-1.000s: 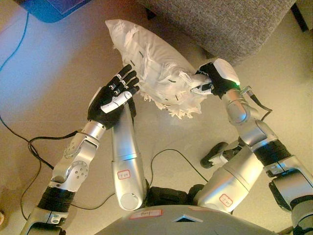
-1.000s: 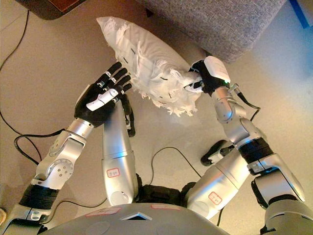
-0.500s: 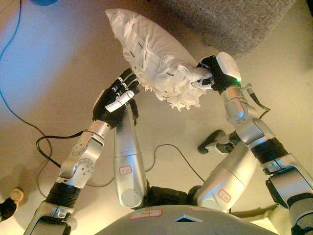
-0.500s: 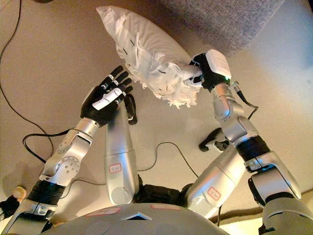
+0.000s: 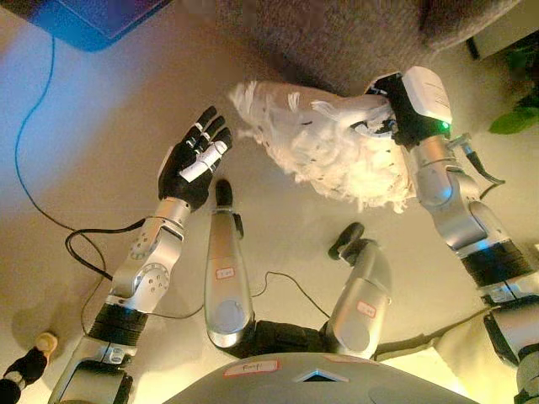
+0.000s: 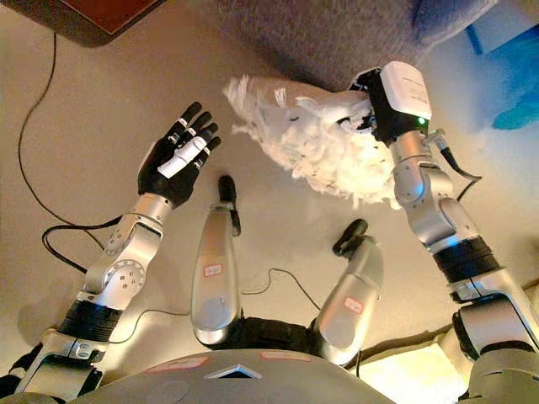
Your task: Pick up the pillow and put it on the sofa.
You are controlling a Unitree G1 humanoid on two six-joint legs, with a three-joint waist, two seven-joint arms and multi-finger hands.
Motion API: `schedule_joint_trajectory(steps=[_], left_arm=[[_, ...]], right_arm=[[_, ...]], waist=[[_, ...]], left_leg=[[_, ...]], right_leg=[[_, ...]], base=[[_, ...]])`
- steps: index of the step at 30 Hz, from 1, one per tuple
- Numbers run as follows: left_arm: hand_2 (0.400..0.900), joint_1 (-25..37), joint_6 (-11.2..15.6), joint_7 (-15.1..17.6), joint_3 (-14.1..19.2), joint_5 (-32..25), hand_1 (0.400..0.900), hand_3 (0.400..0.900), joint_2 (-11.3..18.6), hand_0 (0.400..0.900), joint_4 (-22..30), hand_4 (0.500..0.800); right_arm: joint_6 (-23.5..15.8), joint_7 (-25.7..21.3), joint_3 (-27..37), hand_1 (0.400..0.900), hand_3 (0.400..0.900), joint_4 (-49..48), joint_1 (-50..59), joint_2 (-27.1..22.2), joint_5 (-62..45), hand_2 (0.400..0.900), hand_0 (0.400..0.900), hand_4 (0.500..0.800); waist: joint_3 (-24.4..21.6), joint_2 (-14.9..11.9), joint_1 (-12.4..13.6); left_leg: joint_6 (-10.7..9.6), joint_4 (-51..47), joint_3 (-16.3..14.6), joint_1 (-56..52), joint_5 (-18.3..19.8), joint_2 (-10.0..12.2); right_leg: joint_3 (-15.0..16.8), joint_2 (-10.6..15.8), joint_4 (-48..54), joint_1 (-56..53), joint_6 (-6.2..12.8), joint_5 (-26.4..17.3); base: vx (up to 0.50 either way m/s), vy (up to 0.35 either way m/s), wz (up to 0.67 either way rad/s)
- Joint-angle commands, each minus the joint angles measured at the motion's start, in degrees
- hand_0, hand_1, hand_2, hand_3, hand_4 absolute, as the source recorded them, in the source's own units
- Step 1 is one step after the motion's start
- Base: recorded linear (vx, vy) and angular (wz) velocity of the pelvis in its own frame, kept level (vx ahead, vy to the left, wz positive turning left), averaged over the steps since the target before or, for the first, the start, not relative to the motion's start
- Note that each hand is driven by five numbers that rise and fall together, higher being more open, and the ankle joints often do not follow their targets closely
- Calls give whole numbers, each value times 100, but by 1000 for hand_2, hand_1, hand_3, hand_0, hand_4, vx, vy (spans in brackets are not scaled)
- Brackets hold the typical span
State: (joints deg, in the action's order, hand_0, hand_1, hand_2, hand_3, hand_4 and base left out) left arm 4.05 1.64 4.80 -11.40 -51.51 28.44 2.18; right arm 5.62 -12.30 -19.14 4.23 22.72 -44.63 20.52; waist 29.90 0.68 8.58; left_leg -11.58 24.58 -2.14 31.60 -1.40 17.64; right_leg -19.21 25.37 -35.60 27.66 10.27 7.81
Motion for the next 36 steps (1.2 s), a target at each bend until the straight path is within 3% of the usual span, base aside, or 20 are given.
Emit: schedule_joint_trajectory(steps=[1, 8, 17, 21, 29, 36], left_arm=[[900, 12, 107, 250, 194, 272, 900, 900, 112, 900, 344, 800], [900, -570, -335, 170, 386, 332, 900, 900, -76, 900, 260, 800], [900, -1013, -625, -36, 451, 202, 900, 900, -170, 900, 194, 800], [900, -1041, -666, -85, 465, 69, 900, 900, -144, 900, 75, 800], [900, -1407, -945, -540, 662, 96, 900, 900, 127, 900, 347, 800], [900, -1539, -1178, -844, 878, 122, 900, 900, 445, 900, 609, 800]], right_arm=[[-965, -818, 1159, 400, 400, -1469, 603, -284, -220, 400, 400, 500], [-1199, -551, 1818, 400, 400, -2196, -376, -509, -862, 400, 400, 500], [-1261, -31, 2157, 400, 400, -2318, -490, -799, -1647, 400, 400, 500], [-1165, 341, 1968, 400, 400, -1957, -88, -976, -1815, 400, 400, 500], [-1156, 862, 1417, 400, 400, -639, 685, -1666, -2187, 400, 400, 500], [-1372, 933, 623, 400, 400, 737, 1526, -1961, -2201, 400, 400, 500]], waist=[[-543, -427, -74], [-1339, -626, -202], [-2134, -679, -199], [-2319, -712, -108], [-2443, -915, 272], [-2427, -1135, 614]], left_leg=[[509, -843, -196, -1118, -18, 70], [462, -1894, -545, -2465, -192, -5], [425, -2428, -818, -3267, -170, -87], [388, -2537, -871, -3433, -146, -127], [302, -2727, -778, -3552, -178, -122], [282, -2834, -563, -3495, -218, -161]], right_leg=[[-89, 225, 1536, -674, 246, -1385], [-266, -335, 2798, -2192, 320, -1634], [-430, -432, 3574, -2875, 384, -1915], [-552, -396, 3660, -3031, 408, -1970], [-920, -364, 3706, -3320, 450, -2041], [-1131, -395, 3754, -3418, 474, -2138]], base=[[123, -64, -12], [170, -48, -5], [127, 23, -1], [112, 31, 7], [89, -2, 12], [94, -69, 18]])
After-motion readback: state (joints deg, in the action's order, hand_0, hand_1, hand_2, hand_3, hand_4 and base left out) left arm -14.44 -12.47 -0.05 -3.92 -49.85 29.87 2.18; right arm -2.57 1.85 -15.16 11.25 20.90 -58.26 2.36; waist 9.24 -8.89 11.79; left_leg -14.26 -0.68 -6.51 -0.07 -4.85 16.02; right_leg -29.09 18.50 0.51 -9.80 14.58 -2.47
